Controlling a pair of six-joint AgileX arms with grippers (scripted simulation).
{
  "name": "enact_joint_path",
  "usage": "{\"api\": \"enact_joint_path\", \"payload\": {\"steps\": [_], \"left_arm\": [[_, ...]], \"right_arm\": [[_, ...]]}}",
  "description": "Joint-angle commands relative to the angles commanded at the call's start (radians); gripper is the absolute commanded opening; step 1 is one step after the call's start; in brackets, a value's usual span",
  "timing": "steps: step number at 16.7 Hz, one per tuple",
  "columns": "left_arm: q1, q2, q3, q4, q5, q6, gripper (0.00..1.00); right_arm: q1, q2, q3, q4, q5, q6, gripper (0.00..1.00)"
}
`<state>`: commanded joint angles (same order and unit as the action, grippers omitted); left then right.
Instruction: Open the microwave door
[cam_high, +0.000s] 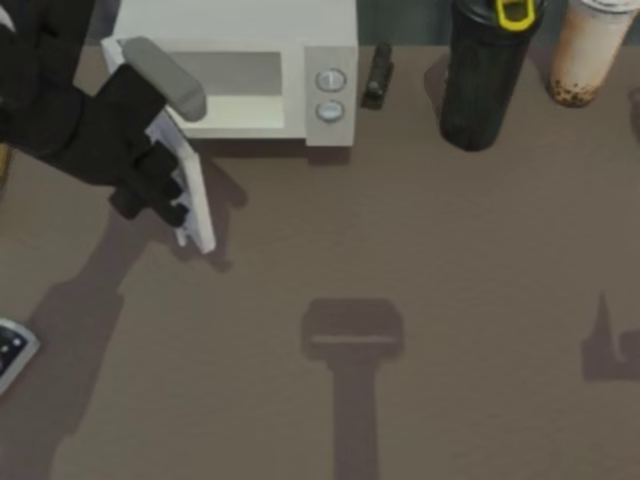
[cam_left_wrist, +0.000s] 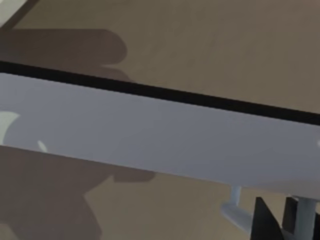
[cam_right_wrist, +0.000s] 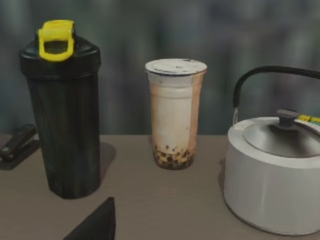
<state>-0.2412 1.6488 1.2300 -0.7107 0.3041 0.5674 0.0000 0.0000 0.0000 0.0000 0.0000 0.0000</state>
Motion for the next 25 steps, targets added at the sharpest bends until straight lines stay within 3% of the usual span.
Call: {"api": "enact_joint_path", "payload": {"steps": [17, 25], "left_arm": [[-0.001, 0.002, -0.002, -0.002, 0.004, 0.002, 0.00], [0.077, 0.008, 0.006, -0.077, 0.076, 0.190, 0.00]], "right_arm": [[0.000, 0.000, 0.000, 0.000, 0.000, 0.000, 1.00], [0.000, 0.000, 0.000, 0.000, 0.000, 0.000, 1.00]]}}
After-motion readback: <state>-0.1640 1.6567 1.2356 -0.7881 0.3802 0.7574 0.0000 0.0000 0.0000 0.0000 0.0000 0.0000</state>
